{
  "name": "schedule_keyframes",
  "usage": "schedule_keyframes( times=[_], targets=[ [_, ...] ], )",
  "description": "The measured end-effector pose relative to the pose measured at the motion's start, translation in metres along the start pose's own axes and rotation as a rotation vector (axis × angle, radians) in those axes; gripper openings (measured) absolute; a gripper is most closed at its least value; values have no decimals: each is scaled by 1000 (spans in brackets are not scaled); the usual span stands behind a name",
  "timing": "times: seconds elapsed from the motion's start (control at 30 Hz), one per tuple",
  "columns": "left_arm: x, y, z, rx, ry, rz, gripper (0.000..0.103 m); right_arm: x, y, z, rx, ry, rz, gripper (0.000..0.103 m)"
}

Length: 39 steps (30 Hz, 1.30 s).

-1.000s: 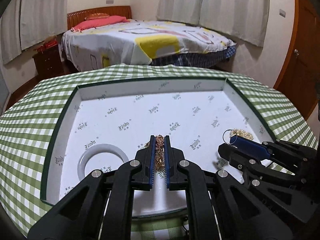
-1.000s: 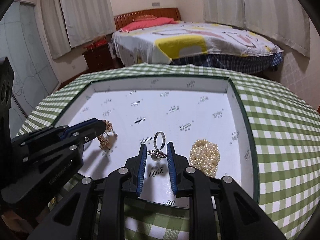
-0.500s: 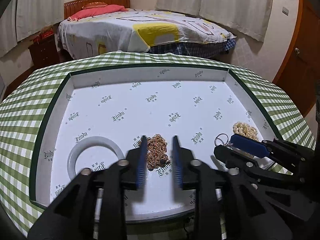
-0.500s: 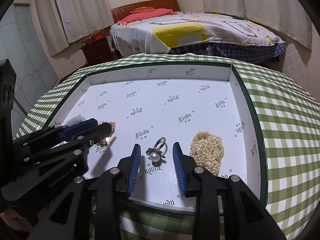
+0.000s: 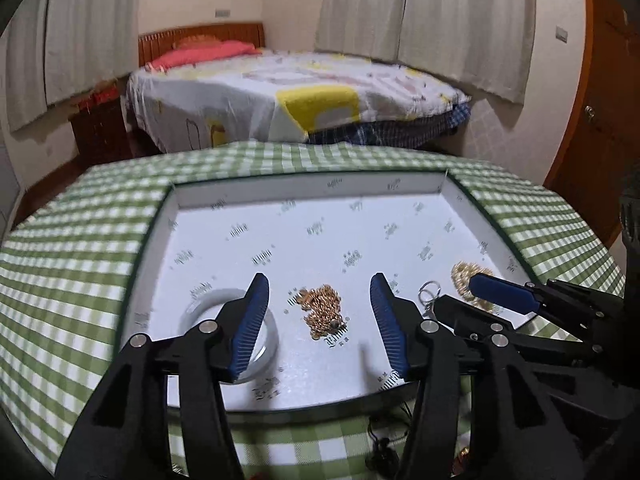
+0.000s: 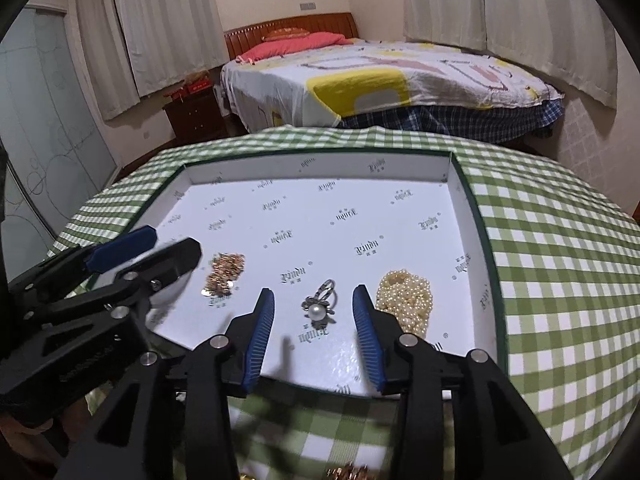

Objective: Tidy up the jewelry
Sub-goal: 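Withdraw both grippers and grasp the dark red bead bracelet with the right gripper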

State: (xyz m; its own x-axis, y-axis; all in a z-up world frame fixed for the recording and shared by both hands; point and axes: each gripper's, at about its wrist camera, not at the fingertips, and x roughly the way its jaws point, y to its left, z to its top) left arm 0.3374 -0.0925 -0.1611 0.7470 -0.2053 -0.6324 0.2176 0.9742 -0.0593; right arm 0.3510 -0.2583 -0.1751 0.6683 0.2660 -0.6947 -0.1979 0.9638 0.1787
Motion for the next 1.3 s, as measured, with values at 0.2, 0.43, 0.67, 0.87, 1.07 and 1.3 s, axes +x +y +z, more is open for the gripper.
schedule_keyframes(
  times=[0.2, 0.43, 0.67, 0.87, 1.07, 1.3],
  targets=[
    [-50, -1, -6, 18, -121, 40, 52, -34, 10, -11, 8, -62, -8, 45],
    [-96, 0, -29, 18, -150, 65, 52, -72, 20, -41, 18, -113, -30, 46],
    [-127, 11, -61, -19, -133, 84, 52, -93, 29, -85, 37, -111, -54, 46],
    [-152, 21, -92, -44, -122, 106, 52, -103, 47, -119, 15, -94, -46, 51],
    [-167, 30, -121, -68, -98, 128, 52, -103, 65, -137, -28, -93, -35, 60],
    [-173, 39, -132, -96, -78, 144, 53, -91, 80, -140, -63, -61, -33, 71]
  ],
)
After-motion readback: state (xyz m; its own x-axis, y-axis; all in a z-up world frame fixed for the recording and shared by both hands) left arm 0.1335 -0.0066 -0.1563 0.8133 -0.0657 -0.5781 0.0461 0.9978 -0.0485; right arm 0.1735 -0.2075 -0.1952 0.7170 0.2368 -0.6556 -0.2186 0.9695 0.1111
